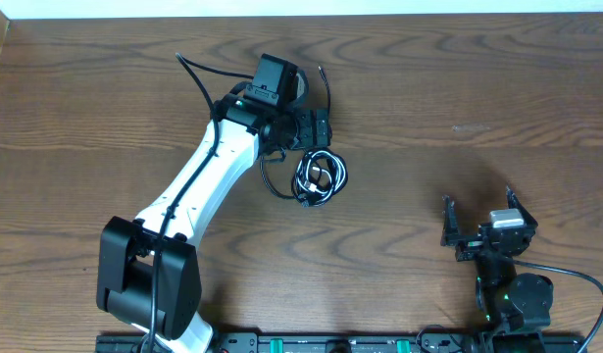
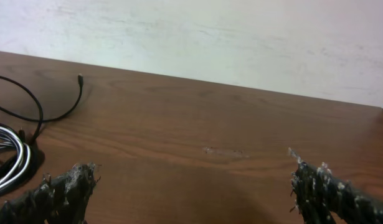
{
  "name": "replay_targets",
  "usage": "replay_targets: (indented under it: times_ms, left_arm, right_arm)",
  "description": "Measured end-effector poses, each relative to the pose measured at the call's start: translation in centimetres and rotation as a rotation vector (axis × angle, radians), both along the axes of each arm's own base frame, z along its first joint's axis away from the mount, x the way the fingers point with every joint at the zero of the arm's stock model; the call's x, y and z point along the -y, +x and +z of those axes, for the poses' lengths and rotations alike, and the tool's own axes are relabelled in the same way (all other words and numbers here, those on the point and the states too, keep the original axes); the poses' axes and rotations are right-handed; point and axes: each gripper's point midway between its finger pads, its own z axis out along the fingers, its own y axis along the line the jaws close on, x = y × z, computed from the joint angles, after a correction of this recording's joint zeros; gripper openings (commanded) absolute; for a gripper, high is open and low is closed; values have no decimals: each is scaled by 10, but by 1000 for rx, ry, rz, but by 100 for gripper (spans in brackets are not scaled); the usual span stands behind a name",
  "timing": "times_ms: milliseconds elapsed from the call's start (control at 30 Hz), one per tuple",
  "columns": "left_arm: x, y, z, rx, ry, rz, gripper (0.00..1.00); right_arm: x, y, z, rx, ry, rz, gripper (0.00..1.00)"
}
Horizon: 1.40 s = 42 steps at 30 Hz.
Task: Untangle cables
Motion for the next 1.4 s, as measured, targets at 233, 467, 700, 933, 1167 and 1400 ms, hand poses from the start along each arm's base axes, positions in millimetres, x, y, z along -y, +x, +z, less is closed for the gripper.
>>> replay_targets:
  times_ms: [233, 467, 700, 933, 1167, 1400]
  left_arm:
    - [0, 0, 0, 0, 0, 0, 98]
    - [0, 0, 0, 0, 0, 0, 98]
    - [0, 0, 0, 0, 0, 0, 98]
    - [0, 0, 0, 0, 0, 0, 98]
    - [0, 0, 0, 0, 0, 0, 98]
    - [0, 0, 0, 0, 0, 0, 98]
  right_arm:
    - [0, 0, 0, 0, 0, 0, 99]
    - [0, 0, 0, 0, 0, 0, 99]
    - [0, 0, 0, 0, 0, 0, 99]
    - [0, 0, 0, 0, 0, 0, 99]
    - [1, 0, 0, 1, -5, -5, 99]
    - [4, 1, 7, 31, -43, -22, 99]
